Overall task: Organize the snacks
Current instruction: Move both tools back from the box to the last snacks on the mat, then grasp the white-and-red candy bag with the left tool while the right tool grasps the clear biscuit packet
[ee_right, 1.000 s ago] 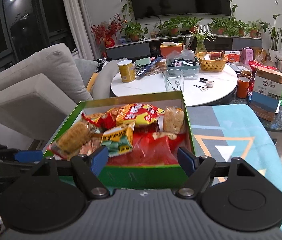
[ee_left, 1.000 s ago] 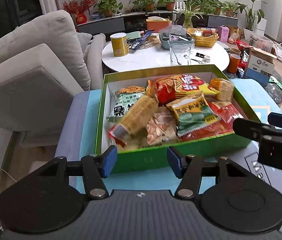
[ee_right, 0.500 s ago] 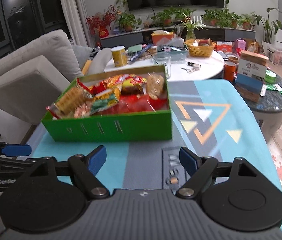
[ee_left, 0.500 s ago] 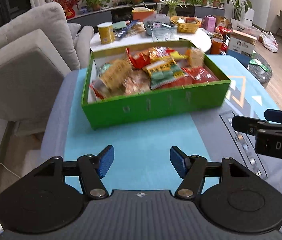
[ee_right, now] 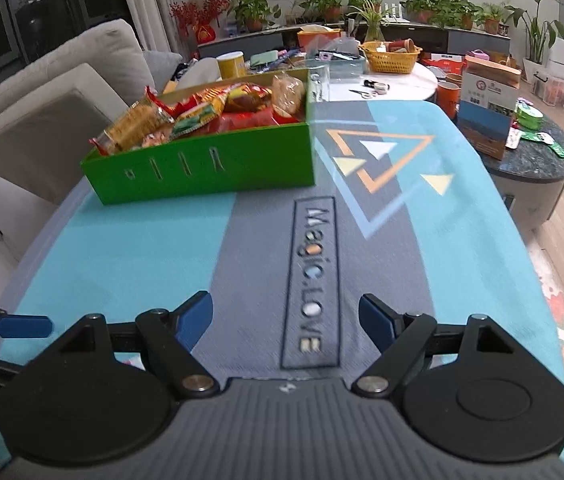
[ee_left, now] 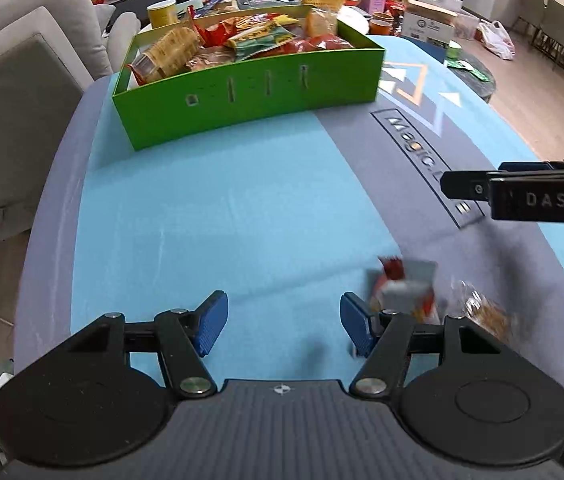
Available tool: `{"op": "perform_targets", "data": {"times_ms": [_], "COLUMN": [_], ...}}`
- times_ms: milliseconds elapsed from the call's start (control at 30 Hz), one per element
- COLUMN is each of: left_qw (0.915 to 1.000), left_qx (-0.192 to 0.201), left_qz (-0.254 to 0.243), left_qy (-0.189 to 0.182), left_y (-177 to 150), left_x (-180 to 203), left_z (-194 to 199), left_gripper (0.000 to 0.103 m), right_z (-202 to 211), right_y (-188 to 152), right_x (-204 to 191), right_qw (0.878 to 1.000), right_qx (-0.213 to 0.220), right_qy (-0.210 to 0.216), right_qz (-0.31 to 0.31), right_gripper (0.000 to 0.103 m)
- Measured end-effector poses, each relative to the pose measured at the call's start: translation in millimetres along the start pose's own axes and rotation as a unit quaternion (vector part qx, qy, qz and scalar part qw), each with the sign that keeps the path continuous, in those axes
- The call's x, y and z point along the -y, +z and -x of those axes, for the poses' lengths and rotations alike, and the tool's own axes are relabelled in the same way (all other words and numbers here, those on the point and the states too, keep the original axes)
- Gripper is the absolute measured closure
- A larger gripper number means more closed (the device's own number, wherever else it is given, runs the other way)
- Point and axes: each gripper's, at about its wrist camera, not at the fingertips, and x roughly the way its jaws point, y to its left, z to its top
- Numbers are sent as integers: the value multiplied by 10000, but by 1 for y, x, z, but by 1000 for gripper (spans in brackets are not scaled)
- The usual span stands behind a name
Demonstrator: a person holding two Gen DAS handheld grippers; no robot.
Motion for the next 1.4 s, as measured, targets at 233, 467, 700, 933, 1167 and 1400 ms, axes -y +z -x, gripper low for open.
{"op": "perform_targets", "data": {"times_ms": [233,467,700,933,1167,1400], "left_qw": [9994,9980,9975,9966,9973,9982], "left_qx": [30,53,33,80,137,90], "left_qz": [-201,-267,-50,421,568,325], "left_qy": [-287,-579,-711,-699,-440,-502], "left_y": [-11,-6,1,-3,-2,-2], "left_x": [15,33,37,16,10,20], "left_z": [11,3,-15,-16,-11,-15], "left_gripper": [44,44,43,44,45,44], "right_z": [10,21,30,49,38,29], "right_y": [-15,-30,-43,-58,-75,-79], "right_x": [-1,-1,7,-8,-35,-37], "right_qw": [9998,9985,9972,9858,9760,9796], "right_qx": [-22,-81,-151,-220,-384,-444], "right_qy": [86,78,71,960,1139,824], "right_qz": [184,545,728,1359,1814,1779], "right_gripper": [31,31,31,31,31,31]}}
